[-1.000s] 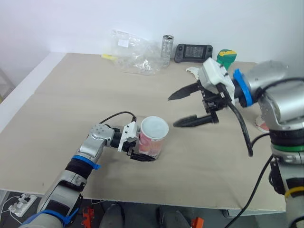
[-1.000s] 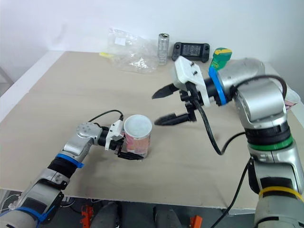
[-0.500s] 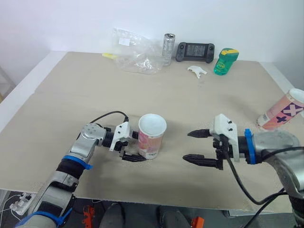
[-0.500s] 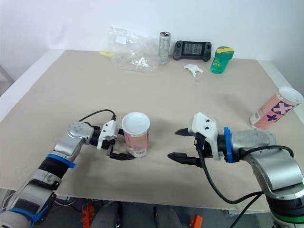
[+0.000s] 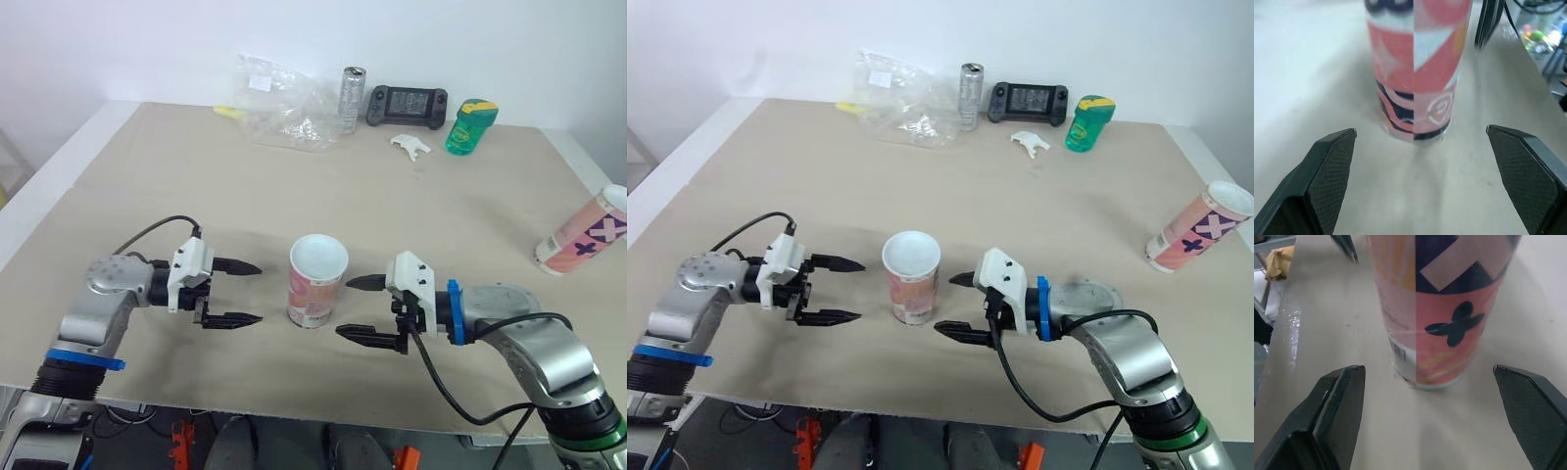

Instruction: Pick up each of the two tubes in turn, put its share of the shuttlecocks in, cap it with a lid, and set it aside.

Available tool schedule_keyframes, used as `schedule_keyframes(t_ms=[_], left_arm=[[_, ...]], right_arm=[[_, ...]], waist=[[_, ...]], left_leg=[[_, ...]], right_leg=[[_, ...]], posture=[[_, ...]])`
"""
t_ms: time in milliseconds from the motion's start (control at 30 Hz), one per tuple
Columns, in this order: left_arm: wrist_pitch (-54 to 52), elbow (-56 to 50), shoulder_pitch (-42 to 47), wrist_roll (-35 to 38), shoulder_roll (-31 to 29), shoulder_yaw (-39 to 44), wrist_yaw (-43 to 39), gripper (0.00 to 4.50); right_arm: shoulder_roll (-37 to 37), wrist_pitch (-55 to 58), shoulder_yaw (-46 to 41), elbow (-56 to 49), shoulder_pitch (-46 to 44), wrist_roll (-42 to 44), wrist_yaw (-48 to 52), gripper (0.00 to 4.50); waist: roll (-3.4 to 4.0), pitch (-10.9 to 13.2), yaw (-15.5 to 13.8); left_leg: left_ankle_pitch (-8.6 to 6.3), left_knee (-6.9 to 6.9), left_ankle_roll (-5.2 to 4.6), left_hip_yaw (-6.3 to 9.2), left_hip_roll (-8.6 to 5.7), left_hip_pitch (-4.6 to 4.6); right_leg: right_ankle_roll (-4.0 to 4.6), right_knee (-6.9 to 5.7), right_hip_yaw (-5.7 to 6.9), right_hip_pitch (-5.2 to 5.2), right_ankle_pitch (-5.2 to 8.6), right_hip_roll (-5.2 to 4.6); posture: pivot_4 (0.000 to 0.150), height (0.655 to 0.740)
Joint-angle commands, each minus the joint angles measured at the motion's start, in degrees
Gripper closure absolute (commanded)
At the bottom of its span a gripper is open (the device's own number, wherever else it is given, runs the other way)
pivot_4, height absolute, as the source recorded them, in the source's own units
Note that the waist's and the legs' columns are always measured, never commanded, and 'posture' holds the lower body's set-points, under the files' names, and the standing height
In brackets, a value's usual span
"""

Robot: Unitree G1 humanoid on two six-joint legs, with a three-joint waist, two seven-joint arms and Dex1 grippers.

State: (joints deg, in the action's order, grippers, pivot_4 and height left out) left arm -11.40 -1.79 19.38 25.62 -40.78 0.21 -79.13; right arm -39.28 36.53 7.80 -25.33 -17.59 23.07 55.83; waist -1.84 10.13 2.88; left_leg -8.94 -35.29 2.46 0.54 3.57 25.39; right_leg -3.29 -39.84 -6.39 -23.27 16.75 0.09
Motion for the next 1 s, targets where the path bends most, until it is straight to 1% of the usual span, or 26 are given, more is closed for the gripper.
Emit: schedule_keyframes(t_ms=[33, 200, 300, 533, 733, 767, 800, 833, 900, 1000], left_arm=[[-3.74, -8.55, -4.51, 3.78, -2.39, 3.66, 2.09, 0.06], [-7.14, -14.97, -9.28, 6.60, -3.51, 5.55, 5.26, 0.06], [-7.46, -16.73, -11.04, 7.35, -4.31, 6.77, 6.09, 0.06], [-7.63, -16.67, -9.89, 8.93, -4.13, 8.23, 7.46, 0.06], [-7.07, -17.40, -9.28, 8.09, -2.35, 5.74, 9.00, 0.06], [-7.07, -17.45, -9.27, 8.18, -2.24, 5.48, 9.01, 0.00], [-6.97, -17.41, -9.22, 8.16, -2.22, 5.36, 9.00, 0.00], [-6.89, -17.32, -9.17, 8.18, -2.25, 5.29, 9.00, 0.00], [-6.62, -17.06, -9.04, 8.16, -2.26, 5.05, 8.93, 0.00], [-6.11, -16.73, -8.85, 8.03, -2.12, 4.66, 8.74, 0.00]], right_arm=[[2.47, -2.60, 1.56, 2.63, -2.36, -0.63, -0.75, 0.00], [5.10, -3.67, 3.07, 5.43, -4.29, -0.22, -0.30, 0.00], [6.60, -4.20, 4.25, 7.20, -4.83, 0.22, 0.88, 0.00], [8.64, -4.86, 5.54, 9.29, -5.78, 0.21, 1.93, 0.00], [11.43, -6.28, 7.05, 13.29, -6.90, -0.95, 2.12, 0.00], [11.58, -6.65, 7.17, 13.80, -7.01, -1.25, 2.03, 0.50], [11.56, -6.66, 7.15, 14.03, -7.06, -1.39, 1.86, 0.60], [11.47, -6.74, 7.09, 14.10, -7.05, -1.43, 1.84, 1.08], [11.05, -6.36, 6.71, 13.70, -6.95, -1.09, 2.07, 1.76], [10.58, -5.23, 5.86, 13.03, -6.79, -0.29, 1.93, 1.76]], waist=[[0.00, 0.03, 0.11], [0.00, 0.08, -0.16], [-0.02, 0.09, -0.16], [-0.02, 0.09, -0.17], [-0.02, 0.09, -0.17], [-0.02, 0.09, -0.17], [-0.02, 0.09, -0.16], [-0.02, 0.09, -0.17], [-0.02, 0.09, -0.17], [-0.02, 0.09, -0.17]], left_leg=[[-0.02, 0.00, 0.03, -0.03, 0.00, -0.01], [-0.03, 0.00, 0.05, -0.01, 0.04, 0.00], [-0.03, 0.00, 0.05, -0.02, 0.04, 0.00], [-0.03, -0.01, 0.05, -0.04, 0.03, 0.00], [-0.04, 0.00, 0.06, -0.04, 0.03, 0.00], [-0.04, 0.00, 0.07, -0.04, 0.03, 0.00], [-0.04, 0.00, 0.07, -0.04, 0.03, 0.00], [-0.04, 0.00, 0.07, -0.04, 0.04, -0.01], [-0.04, 0.00, 0.07, -0.03, 0.04, -0.01], [-0.04, 0.00, 0.06, -0.03, 0.04, -0.01]], right_leg=[[0.01, 0.01, 0.00, -0.01, 0.00, -0.02], [0.06, 0.00, 0.04, -0.02, 0.02, 0.01], [0.07, 0.02, 0.03, 0.00, 0.02, -0.01], [0.12, 0.01, 0.04, -0.02, 0.03, -0.01], [0.08, 0.01, 0.04, -0.02, 0.01, 0.01], [0.07, 0.01, 0.03, -0.02, 0.00, 0.01], [0.07, 0.01, 0.03, -0.02, 0.00, 0.01], [0.07, 0.01, 0.03, -0.02, 0.00, 0.01], [0.08, 0.01, 0.03, -0.02, 0.00, 0.02], [0.08, 0.01, 0.03, -0.02, 0.00, 0.02]], posture=[[0.150, 0.7394], [0.150, 0.7394], [0.150, 0.7394], [0.150, 0.7394], [0.150, 0.7394], [0.150, 0.7394], [0.150, 0.7394], [0.150, 0.7394], [0.150, 0.7394], [0.150, 0.7394]])
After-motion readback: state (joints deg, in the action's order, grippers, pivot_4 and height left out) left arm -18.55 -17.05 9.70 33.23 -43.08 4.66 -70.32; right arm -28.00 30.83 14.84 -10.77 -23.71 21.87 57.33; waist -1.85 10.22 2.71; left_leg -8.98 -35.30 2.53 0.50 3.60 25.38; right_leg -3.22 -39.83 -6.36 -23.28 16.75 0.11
